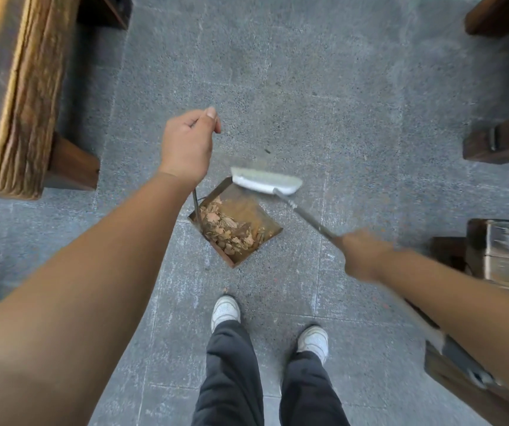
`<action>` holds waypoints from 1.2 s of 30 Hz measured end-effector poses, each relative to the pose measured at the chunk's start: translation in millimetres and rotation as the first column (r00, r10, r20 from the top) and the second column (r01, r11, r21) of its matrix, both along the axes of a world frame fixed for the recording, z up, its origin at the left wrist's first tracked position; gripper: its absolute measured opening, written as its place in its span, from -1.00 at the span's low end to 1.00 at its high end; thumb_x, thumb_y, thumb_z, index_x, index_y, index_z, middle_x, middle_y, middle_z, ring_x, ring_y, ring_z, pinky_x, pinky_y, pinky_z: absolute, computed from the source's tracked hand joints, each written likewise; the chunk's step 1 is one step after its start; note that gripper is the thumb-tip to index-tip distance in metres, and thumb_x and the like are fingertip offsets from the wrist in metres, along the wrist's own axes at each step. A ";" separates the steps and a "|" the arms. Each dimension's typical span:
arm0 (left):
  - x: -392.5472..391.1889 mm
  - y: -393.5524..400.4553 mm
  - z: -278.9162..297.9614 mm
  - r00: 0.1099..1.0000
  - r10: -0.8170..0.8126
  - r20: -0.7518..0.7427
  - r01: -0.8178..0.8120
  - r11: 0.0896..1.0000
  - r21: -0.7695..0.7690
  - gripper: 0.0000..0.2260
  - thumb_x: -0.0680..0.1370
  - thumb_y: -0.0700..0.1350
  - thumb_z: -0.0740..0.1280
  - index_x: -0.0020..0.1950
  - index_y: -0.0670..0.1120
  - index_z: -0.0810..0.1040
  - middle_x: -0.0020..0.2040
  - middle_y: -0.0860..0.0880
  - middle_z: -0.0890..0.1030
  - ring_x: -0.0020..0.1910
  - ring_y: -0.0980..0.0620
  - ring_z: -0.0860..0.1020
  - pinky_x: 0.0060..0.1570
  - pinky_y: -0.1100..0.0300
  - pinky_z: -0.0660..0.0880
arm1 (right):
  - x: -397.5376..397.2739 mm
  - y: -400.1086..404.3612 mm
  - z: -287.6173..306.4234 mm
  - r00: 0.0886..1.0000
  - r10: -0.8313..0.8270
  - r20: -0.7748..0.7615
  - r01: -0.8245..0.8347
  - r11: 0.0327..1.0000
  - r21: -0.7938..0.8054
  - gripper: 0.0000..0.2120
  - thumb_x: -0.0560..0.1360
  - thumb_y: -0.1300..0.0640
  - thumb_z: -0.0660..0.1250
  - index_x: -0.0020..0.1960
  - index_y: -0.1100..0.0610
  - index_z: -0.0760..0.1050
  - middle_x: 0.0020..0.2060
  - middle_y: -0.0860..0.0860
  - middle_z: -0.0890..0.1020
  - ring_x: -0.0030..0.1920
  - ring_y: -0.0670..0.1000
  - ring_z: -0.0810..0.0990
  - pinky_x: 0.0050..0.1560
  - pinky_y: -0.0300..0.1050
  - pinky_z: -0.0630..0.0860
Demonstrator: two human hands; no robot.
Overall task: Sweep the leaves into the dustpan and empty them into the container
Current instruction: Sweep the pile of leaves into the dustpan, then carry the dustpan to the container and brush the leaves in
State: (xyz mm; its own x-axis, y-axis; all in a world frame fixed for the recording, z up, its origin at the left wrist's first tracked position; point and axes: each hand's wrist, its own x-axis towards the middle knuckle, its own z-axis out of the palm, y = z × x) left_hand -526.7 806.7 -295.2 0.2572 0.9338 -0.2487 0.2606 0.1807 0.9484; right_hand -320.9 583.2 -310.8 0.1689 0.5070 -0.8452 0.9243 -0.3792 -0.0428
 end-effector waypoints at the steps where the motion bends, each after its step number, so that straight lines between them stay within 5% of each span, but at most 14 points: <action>1: 1.4 -2.1 1.6 1.000 -0.008 -0.004 0.008 1.000 -0.001 -0.72 0.46 0.06 0.20 -0.41 0.00 0.47 -0.63 0.09 0.27 -0.58 0.08 0.22 -0.45 0.24 0.14 | -4.7 -18.2 6.4 1.000 0.012 -0.021 -0.013 1.000 -0.027 -0.45 0.48 0.35 0.20 0.45 0.13 0.31 -0.19 0.04 0.45 -0.26 0.02 0.51 -0.43 -0.24 0.38; 9: 9.6 -53.9 20.9 0.973 -0.182 -0.139 0.183 0.983 -0.010 -0.73 0.60 -0.02 0.15 -0.26 -0.09 0.43 -0.46 0.03 0.29 -0.47 0.08 0.24 -0.40 0.18 0.18 | -28.4 -98.5 48.1 0.990 -0.072 -0.122 0.065 0.996 -0.062 -0.48 0.37 0.31 0.16 0.31 0.07 0.41 -0.13 0.11 0.53 -0.10 0.14 0.56 -0.23 -0.09 0.47; 15: -51.3 -37.8 55.1 0.963 -0.148 -0.225 0.111 0.980 -0.166 -0.62 0.51 0.18 0.15 -0.34 -0.06 0.46 -0.52 0.03 0.35 -0.47 -0.01 0.32 -0.34 0.14 0.26 | -31.0 -114.6 109.7 0.984 -0.153 -0.095 0.150 0.988 -0.032 -0.57 0.33 0.30 0.14 0.15 0.12 0.50 -0.14 0.09 0.59 -0.14 0.10 0.58 -0.18 -0.02 0.52; 19: -79.7 -38.1 94.2 0.963 -0.249 -0.102 0.216 0.942 -0.258 -0.67 0.61 0.00 0.14 -0.28 -0.11 0.46 -0.51 0.00 0.32 -0.50 0.03 0.28 -0.36 0.13 0.24 | -34.5 -110.3 174.8 0.983 -0.180 -0.043 0.179 0.984 -0.019 -0.56 0.40 0.33 0.17 0.23 0.07 0.48 -0.20 0.02 0.53 -0.26 0.01 0.49 -0.35 -0.21 0.40; 28: -52.5 28.6 253.4 0.995 -0.095 0.022 0.098 0.967 -0.234 -0.65 0.63 0.01 0.12 -0.33 -0.07 0.38 -0.61 0.09 0.29 -0.60 0.11 0.22 -0.49 0.19 0.14 | -20.5 -74.2 294.7 0.988 -0.113 0.106 0.105 0.992 0.077 -0.49 0.44 0.20 0.22 0.39 0.01 0.38 0.06 0.12 0.62 0.07 0.13 0.61 -0.01 -0.07 0.58; 32: -26.2 85.4 300.1 0.990 -0.136 0.046 0.142 0.977 -0.156 -0.65 0.61 0.03 0.11 -0.33 -0.06 0.37 -0.58 0.09 0.26 -0.56 0.08 0.17 -0.45 0.17 0.13 | -7.1 -27.1 313.0 0.992 -0.091 0.085 0.081 0.990 0.116 -0.49 0.45 0.26 0.10 0.37 -0.02 0.33 0.01 0.16 0.59 0.02 0.18 0.60 -0.07 -0.02 0.58; 36: 15.0 142.5 325.3 0.979 -0.198 0.039 0.201 0.976 -0.083 -0.68 0.63 0.00 0.10 -0.29 -0.07 0.37 -0.47 0.01 0.24 -0.50 0.07 0.19 -0.45 0.19 0.16 | 18.2 51.5 311.4 0.990 -0.141 0.026 0.138 0.986 0.098 -0.87 0.46 0.26 0.16 0.00 0.11 0.34 -0.10 0.09 0.50 -0.10 0.13 0.56 -0.22 -0.10 0.48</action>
